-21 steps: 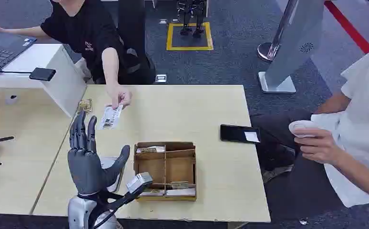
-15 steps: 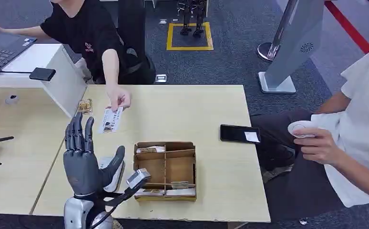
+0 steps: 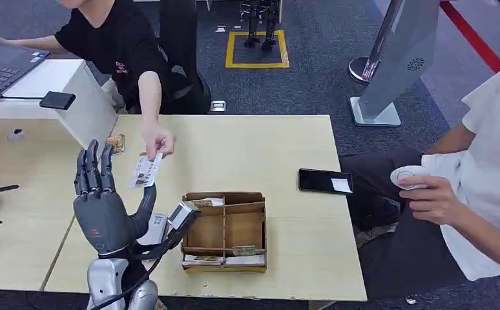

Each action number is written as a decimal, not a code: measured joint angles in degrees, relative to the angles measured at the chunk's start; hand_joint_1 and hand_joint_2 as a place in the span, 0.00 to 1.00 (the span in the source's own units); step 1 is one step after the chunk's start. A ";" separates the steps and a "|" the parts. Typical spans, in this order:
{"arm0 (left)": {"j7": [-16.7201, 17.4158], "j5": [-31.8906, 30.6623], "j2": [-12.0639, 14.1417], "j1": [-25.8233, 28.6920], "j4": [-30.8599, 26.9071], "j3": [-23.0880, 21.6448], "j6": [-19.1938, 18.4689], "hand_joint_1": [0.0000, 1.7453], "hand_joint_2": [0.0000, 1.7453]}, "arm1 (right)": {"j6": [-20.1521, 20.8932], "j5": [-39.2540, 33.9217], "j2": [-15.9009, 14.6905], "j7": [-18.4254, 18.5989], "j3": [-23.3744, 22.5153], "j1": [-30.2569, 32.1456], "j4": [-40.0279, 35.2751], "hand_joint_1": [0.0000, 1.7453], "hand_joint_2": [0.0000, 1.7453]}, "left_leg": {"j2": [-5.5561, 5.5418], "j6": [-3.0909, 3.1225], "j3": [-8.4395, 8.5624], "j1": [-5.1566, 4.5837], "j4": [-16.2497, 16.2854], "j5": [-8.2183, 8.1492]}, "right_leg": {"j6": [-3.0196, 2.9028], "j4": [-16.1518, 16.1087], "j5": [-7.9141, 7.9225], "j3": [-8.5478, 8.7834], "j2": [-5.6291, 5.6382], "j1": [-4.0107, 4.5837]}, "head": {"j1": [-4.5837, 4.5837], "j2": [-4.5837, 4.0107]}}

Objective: Pass the card to the sensor for recognition and then transmit it.

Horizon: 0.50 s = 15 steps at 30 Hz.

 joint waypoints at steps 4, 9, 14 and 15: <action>1.84 -0.09 1.51 -0.44 0.00 -1.38 0.00 0.73 1.00 | -0.07 0.00 0.00 -0.02 0.33 0.01 0.00 0.00 0.00 | 0.00 0.00 0.00 0.00 0.00 0.00 | 0.00 0.00 0.00 0.00 0.00 0.00 | 0.00 0.00; 2.93 -0.07 2.98 -0.67 -0.02 -2.67 0.00 0.99 1.00 | -0.13 0.00 0.00 -0.11 0.46 0.03 0.00 0.00 0.00 | 0.01 0.00 0.00 0.00 0.00 0.00 | 0.00 0.00 0.00 0.00 0.00 0.00 | 0.00 0.00; 3.50 -0.09 3.92 -1.03 -0.04 -3.54 0.00 1.00 1.00 | -0.17 0.00 0.00 -0.20 0.52 0.06 0.00 0.00 0.00 | 0.00 0.00 0.00 0.00 0.00 0.00 | 0.00 0.00 0.00 0.00 0.00 0.00 | 0.00 0.00; 3.63 -0.07 4.07 -1.12 -0.04 -3.61 0.00 1.00 1.00 | -0.17 0.00 0.00 -0.20 0.52 0.06 0.00 0.00 0.00 | 0.00 0.00 0.00 0.00 0.00 0.00 | 0.00 0.00 0.00 0.00 0.00 0.00 | 0.00 0.02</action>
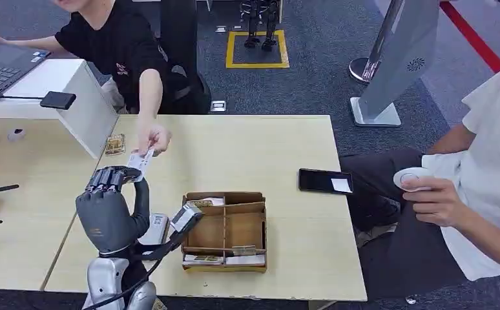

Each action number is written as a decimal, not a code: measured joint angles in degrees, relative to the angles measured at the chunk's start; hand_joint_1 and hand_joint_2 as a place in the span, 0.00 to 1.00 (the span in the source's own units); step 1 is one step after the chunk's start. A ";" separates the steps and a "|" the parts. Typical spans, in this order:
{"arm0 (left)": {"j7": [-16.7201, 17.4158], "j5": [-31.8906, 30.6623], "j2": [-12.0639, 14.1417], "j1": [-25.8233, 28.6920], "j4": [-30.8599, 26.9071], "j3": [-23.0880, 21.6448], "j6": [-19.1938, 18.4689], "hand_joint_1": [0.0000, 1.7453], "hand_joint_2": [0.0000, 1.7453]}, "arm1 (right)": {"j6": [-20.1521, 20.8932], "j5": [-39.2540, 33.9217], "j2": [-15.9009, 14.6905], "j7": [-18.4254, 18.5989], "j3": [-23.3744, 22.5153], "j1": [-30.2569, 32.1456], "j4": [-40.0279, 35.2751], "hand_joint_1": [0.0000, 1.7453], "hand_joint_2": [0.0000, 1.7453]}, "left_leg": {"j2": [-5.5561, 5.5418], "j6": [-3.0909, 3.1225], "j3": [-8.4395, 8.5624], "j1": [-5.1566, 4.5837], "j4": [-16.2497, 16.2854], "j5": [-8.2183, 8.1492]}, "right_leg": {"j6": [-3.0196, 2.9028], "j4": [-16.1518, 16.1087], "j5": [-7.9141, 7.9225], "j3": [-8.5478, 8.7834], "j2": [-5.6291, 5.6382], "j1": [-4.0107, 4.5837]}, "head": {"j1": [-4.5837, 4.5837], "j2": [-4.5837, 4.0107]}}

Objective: Pass the card to the sensor for recognition and then transmit it.

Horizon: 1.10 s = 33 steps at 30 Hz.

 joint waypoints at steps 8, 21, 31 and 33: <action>0.28 -0.04 0.98 -0.16 0.00 -0.44 0.00 1.00 1.00 | -0.07 0.00 0.00 -0.11 0.02 0.06 0.00 0.00 0.00 | 0.00 -0.01 0.01 0.00 0.00 0.01 | 0.00 0.00 0.00 0.00 0.01 0.00 | 0.00 -0.02; -1.05 -0.02 2.69 0.91 -0.87 -4.13 0.02 1.00 1.00 | -0.13 -0.42 0.00 -0.61 0.02 0.21 0.00 0.00 0.00 | 0.00 0.00 -0.01 0.00 0.00 0.00 | 0.00 0.00 0.00 0.00 0.00 0.00 | 0.00 -0.02; 1.59 -0.02 8.31 2.67 0.58 -11.97 0.00 1.00 1.00 | -0.02 -0.74 0.00 -1.35 -0.02 0.31 -0.02 0.00 0.00 | 0.01 0.00 0.00 0.01 0.00 0.00 | 0.00 0.00 -0.01 -0.01 0.00 0.01 | 0.00 -0.02; 2.49 -0.02 8.74 2.90 2.28 -13.47 0.00 1.00 1.00 | -0.04 -0.74 0.00 -1.42 -0.02 0.31 -0.02 0.00 0.00 | 0.02 0.00 -0.02 0.01 0.00 0.00 | 0.00 0.00 -0.01 -0.02 0.02 0.01 | 0.02 -0.02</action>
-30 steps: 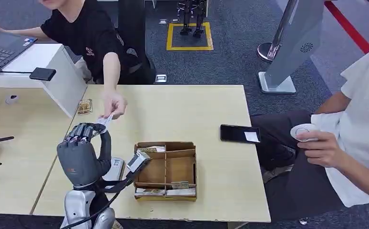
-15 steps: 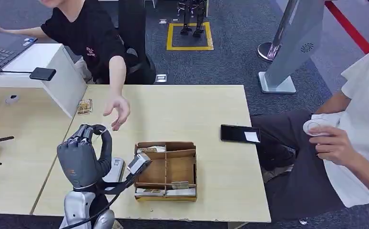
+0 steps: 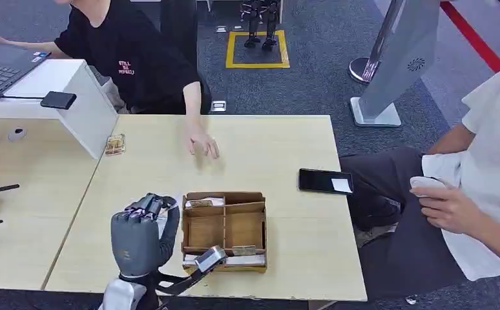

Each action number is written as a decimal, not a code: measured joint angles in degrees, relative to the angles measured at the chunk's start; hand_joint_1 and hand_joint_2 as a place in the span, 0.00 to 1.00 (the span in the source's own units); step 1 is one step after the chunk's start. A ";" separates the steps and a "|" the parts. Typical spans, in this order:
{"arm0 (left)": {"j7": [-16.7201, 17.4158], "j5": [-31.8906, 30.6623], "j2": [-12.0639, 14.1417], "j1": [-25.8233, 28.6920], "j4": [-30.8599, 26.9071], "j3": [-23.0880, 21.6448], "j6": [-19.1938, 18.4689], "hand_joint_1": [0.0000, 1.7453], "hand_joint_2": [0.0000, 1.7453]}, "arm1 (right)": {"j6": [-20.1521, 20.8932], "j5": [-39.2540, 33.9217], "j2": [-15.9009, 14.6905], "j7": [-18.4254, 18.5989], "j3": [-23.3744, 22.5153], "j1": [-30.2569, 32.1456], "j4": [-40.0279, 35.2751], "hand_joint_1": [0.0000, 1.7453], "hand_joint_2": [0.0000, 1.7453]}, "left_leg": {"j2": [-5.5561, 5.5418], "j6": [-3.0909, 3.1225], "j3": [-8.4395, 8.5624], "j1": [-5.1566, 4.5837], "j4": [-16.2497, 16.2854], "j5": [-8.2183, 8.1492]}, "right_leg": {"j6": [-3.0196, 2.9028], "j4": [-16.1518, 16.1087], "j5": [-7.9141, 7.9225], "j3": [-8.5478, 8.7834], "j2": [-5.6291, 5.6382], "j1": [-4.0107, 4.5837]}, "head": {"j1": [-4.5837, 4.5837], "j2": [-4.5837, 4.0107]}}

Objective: Pass the card to the sensor for recognition and then transmit it.

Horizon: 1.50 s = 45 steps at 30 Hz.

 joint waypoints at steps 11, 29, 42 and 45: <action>-7.27 29.22 0.37 0.12 6.60 -3.56 -2.74 1.00 1.00 | 0.57 -0.61 0.00 0.09 -0.20 0.15 -0.24 0.00 0.00 | 0.00 0.00 -0.01 -0.01 0.01 0.00 | 0.00 -0.01 0.00 0.00 -0.02 -0.01 | -0.02 0.00; -20.29 74.89 -3.04 1.83 2.97 -3.43 -13.64 1.00 1.00 | 1.27 -1.05 -0.07 0.33 -1.51 0.27 -0.57 0.00 0.00 | 0.00 0.00 -0.02 -0.01 0.01 0.00 | 0.00 -0.01 0.00 0.00 -0.03 -0.01 | -0.02 0.02; -15.39 83.80 -2.49 -2.51 3.75 1.73 -23.50 1.00 1.00 | 1.79 0.15 -0.74 0.81 -1.57 0.20 0.02 0.00 0.00 | -0.02 0.00 0.00 -0.01 0.02 0.01 | 0.01 -0.01 0.02 0.01 -0.04 -0.01 | 0.00 0.00; -14.40 83.14 -2.47 -4.02 5.09 2.91 -23.58 1.00 1.00 | 1.84 0.42 -0.87 1.14 -1.57 0.15 0.20 0.00 0.00 | -0.02 0.00 -0.01 -0.01 0.02 0.01 | 0.01 -0.01 0.02 0.01 -0.04 -0.01 | 0.00 0.00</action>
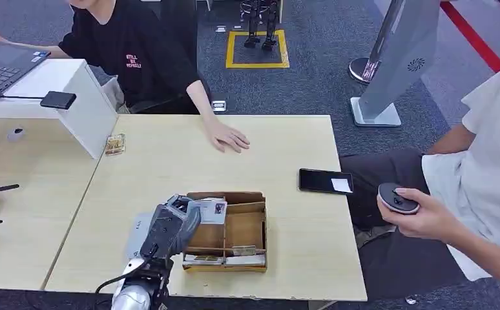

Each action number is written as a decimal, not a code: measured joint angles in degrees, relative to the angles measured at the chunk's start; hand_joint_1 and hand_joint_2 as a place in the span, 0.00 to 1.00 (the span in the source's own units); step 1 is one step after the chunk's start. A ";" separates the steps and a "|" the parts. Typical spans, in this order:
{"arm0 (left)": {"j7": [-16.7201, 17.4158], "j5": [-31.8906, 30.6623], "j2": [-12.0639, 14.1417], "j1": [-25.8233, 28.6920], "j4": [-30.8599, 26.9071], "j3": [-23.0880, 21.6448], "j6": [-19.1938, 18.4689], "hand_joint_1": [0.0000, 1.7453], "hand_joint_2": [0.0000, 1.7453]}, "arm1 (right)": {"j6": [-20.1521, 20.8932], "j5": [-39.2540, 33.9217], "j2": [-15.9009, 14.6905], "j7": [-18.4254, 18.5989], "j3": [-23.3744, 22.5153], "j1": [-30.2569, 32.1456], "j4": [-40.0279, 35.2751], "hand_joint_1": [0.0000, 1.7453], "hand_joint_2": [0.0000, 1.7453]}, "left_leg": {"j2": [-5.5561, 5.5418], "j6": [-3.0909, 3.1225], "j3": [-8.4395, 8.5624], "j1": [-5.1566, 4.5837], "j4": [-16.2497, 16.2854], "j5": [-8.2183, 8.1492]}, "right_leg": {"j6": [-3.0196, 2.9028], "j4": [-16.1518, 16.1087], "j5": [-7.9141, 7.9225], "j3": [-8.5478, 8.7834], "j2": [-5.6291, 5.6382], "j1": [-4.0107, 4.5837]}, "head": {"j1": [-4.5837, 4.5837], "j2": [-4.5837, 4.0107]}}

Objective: Pass the card to the sensor for recognition and then transmit it.

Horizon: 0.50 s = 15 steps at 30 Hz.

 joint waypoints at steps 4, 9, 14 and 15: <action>0.76 -0.59 0.28 -2.30 2.36 2.27 -0.11 1.00 1.00 | 0.07 0.33 -0.17 0.22 0.02 -0.17 0.33 0.00 0.00 | 0.00 0.00 0.00 0.00 0.00 0.00 | 0.00 0.00 0.00 0.00 0.01 0.00 | -0.02 0.02; 0.83 -0.59 0.55 -3.76 4.54 5.40 -0.15 1.00 1.00 | 0.13 0.35 -0.26 0.31 0.07 -0.26 0.46 0.00 0.00 | 0.00 0.00 0.00 0.00 0.00 0.00 | 0.00 0.00 0.00 0.00 0.01 0.00 | -0.02 0.02; 0.96 -0.76 1.16 -5.10 5.77 7.85 0.35 1.00 1.00 | 0.13 0.35 -0.33 0.39 0.15 -0.32 0.59 0.00 0.00 | 0.00 0.00 -0.01 0.00 0.00 0.00 | 0.00 0.00 0.00 0.00 0.01 0.00 | 0.00 0.00; 1.14 -0.74 1.33 -5.44 5.96 8.39 0.35 1.00 1.00 | 0.13 0.35 -0.33 0.42 0.20 -0.36 0.63 0.00 0.00 | 0.00 -0.01 0.00 0.00 0.00 0.01 | 0.00 0.00 0.00 0.00 0.01 0.00 | 0.00 0.00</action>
